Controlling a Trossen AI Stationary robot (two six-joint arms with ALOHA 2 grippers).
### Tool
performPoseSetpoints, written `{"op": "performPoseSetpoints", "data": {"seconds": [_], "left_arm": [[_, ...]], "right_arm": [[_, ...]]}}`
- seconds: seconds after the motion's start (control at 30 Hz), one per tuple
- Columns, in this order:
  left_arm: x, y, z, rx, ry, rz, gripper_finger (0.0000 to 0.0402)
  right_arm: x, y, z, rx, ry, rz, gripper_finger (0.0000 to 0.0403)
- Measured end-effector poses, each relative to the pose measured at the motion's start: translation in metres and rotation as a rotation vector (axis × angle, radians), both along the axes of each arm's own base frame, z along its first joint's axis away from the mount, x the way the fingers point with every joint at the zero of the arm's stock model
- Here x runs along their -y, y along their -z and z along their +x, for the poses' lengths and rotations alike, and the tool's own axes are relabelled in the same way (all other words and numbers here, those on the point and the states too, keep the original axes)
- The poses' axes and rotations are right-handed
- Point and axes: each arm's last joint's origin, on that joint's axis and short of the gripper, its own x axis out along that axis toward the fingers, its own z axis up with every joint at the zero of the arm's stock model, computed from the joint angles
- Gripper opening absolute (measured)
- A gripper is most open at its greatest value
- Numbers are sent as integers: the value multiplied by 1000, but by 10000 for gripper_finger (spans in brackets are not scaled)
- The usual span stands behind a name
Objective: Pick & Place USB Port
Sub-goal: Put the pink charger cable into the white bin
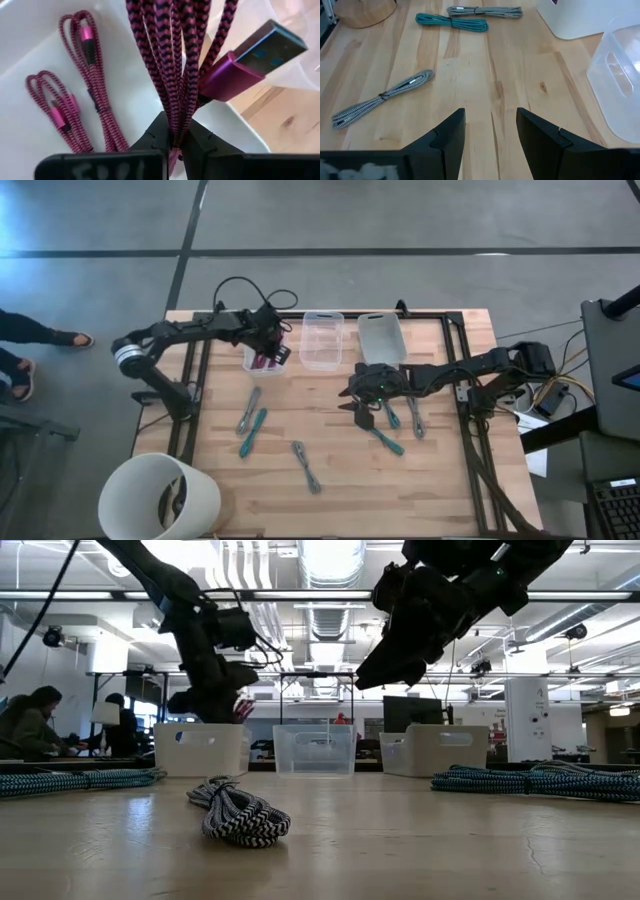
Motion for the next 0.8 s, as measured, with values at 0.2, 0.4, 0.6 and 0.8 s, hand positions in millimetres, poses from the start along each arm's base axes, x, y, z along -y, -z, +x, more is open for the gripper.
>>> {"op": "performPoseSetpoints", "data": {"seconds": [0.2, 0.4, 0.6, 0.8], "left_arm": [[-3, 13, 4, -41, 28, -3, 41], [-4, 21, 5, -62, 25, -18, 55], [-6, 26, 6, -89, -7, -14, 65], [-9, 25, 3, -133, -61, 52, 75]], "right_arm": [[0, 0, 0, 0, 2, 3, 173], [0, 0, 0, 0, 2, 3, 173], [0, 0, 0, 0, 4, 6, 173], [0, 0, 0, 0, 4, 6, 173]]}}
